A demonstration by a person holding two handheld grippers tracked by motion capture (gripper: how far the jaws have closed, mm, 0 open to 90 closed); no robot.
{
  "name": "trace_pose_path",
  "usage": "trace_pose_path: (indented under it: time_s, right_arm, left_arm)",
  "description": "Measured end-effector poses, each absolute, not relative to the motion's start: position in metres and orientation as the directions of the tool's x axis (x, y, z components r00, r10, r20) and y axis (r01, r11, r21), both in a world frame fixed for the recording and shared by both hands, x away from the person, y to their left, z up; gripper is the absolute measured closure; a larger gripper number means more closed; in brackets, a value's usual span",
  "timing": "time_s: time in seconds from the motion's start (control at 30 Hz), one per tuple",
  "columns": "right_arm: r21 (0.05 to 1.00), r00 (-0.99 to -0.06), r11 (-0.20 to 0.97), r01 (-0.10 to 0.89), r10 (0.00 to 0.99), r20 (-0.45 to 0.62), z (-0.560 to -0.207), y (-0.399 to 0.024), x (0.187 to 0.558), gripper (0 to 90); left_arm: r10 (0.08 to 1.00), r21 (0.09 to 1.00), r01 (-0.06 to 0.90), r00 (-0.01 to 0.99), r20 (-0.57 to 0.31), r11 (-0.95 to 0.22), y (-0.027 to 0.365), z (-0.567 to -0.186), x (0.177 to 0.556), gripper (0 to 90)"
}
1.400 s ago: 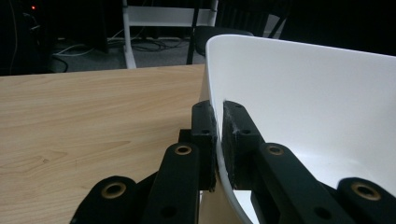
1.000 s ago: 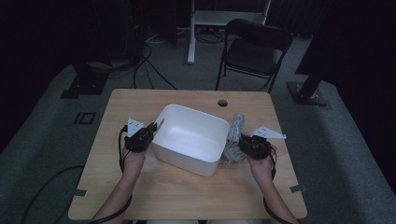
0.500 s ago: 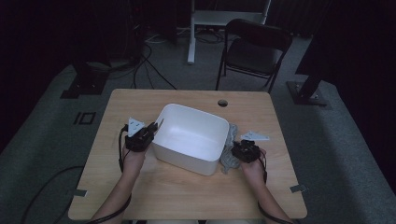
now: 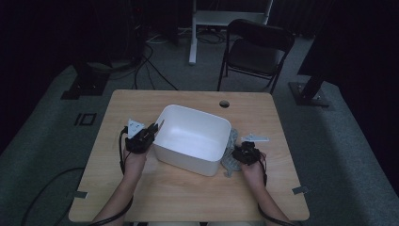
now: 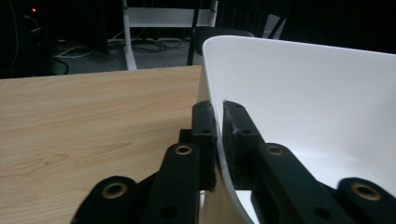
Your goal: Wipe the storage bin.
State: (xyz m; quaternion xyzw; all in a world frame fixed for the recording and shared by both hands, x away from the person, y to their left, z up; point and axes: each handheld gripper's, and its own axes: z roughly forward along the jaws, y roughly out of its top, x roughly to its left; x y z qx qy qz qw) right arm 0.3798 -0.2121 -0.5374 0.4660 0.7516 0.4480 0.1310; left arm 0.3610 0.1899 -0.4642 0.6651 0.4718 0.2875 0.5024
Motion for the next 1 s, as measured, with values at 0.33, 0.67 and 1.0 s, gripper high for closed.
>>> trace_pose_path:
  time_s: [0.33, 0.67, 1.0]
  right_arm:
    - [0.832, -0.541, 0.143, 0.535, 0.815, 0.208, -0.506, -0.225, 0.361, 76.5]
    - [0.858, -0.543, 0.117, 0.499, 0.814, 0.205, -0.485, -0.244, 0.337, 76.3]
    - [0.868, -0.523, 0.087, 0.489, 0.826, 0.211, -0.48, -0.26, 0.325, 76.2]
  left_arm:
    - [0.907, 0.933, 0.355, 0.412, -0.093, -0.066, 0.195, -0.46, 0.352, 80.7]
    - [0.894, 0.925, 0.361, 0.445, -0.059, -0.119, 0.193, -0.458, 0.328, 73.9]
    - [0.855, 0.912, 0.378, 0.515, -0.064, -0.16, 0.19, -0.457, 0.297, 57.4]
